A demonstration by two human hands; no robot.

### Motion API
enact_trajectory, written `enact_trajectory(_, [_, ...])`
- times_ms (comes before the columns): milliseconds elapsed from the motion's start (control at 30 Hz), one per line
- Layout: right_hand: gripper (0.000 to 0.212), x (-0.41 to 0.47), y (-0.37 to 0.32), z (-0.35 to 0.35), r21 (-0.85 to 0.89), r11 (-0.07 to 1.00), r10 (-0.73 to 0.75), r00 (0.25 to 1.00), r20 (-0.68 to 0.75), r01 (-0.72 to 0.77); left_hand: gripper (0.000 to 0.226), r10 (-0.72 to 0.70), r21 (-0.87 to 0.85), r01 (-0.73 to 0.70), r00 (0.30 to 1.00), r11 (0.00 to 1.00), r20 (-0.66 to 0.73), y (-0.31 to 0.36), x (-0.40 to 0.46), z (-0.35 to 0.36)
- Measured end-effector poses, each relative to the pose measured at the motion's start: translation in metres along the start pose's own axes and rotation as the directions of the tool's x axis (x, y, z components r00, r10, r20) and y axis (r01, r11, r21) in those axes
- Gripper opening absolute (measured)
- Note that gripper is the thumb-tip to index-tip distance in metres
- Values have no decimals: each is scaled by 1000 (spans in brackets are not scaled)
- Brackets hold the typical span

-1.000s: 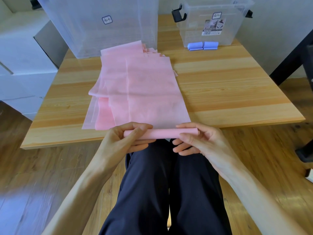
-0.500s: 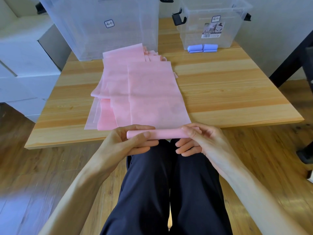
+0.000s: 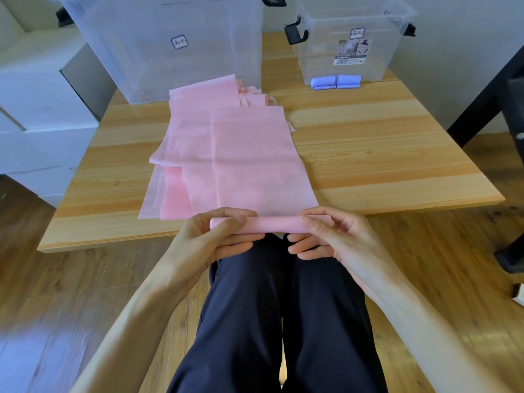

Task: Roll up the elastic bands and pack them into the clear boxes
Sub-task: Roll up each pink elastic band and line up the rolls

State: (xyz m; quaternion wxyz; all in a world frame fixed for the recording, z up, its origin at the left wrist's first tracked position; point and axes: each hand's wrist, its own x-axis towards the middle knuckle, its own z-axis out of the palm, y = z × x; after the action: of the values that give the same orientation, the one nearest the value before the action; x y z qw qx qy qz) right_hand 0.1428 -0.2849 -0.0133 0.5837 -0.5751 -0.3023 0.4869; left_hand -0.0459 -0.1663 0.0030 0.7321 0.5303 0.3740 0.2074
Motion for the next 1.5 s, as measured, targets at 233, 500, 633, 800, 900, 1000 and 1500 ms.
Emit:
enact_trajectory(233, [33, 0, 2, -4, 8, 1000, 8, 1000, 29, -8, 35, 5, 43, -5, 1000, 999, 4, 1, -2, 0])
enact_trajectory(500, [30, -1, 1, -4, 16, 1000, 4, 1000, 4, -4, 32, 59, 55, -59, 998, 997, -9, -4, -1, -2])
enact_trajectory(633, [30, -1, 0, -3, 7, 1000, -7, 1000, 13, 7, 29, 87, 91, -82, 995, 992, -42, -5, -2, -3])
enact_trajectory(800, [29, -2, -2, -1, -21, 1000, -13, 1000, 14, 13, 29, 88, 88, -85, 996, 992, -33, -4, -2, -6])
enact_trajectory(900, [29, -2, -2, 0, -26, 1000, 4, 1000, -7, -5, 27, 90, 64, -88, 995, 994, -36, -5, -3, -5])
enact_trajectory(1000, [28, -2, -1, 0, -37, 999, -10, 1000, 11, 10, 25, 93, 70, -89, 994, 994, -62, -6, -2, -3])
enact_trajectory(1500, [27, 1, -2, 2, -34, 999, -12, 1000, -7, 11, 25, 82, 47, -77, 992, 996, -100, -4, -1, -3])
